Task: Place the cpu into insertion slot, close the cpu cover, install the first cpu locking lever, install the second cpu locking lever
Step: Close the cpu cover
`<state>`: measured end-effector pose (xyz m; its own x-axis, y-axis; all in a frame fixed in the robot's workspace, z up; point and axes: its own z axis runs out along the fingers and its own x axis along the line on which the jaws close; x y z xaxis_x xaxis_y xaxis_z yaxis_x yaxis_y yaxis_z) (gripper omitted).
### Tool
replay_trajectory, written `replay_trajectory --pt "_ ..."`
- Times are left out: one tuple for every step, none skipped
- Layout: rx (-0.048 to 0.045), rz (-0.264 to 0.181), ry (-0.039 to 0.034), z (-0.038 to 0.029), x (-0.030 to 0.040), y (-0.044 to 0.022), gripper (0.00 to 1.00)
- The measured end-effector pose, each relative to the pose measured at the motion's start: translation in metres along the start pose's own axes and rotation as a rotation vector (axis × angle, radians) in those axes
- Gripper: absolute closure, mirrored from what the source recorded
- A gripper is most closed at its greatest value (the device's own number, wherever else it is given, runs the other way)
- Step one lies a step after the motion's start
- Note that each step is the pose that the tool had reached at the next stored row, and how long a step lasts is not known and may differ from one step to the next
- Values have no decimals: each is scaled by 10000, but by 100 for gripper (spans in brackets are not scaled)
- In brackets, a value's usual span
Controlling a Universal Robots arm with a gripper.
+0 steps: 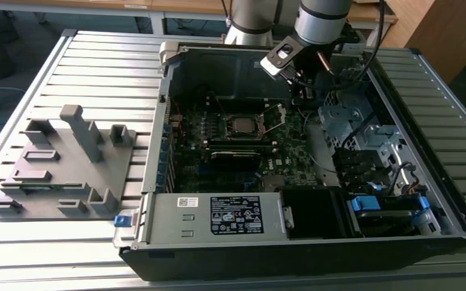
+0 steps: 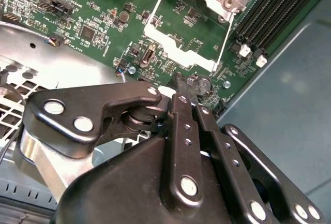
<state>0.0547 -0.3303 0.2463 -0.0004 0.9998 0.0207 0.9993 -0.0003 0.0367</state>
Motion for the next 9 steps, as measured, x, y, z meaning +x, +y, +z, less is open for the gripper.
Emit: replay_trajectory --pt "0 0 0 13 0 0 89" --pt "0 0 0 26 -1 -1 89" --pt "-1 1 1 38 -1 -1 89" --pt "0 0 1 49 -1 -2 89" --pt "0 0 1 56 -1 -2 89" --pt "0 0 -1 58 -2 -2 89" --pt "1 0 -2 59 -2 -2 89" --pt "1 0 -3 60 -2 -2 89" --pt "0 0 -1 61 -1 -3 89"
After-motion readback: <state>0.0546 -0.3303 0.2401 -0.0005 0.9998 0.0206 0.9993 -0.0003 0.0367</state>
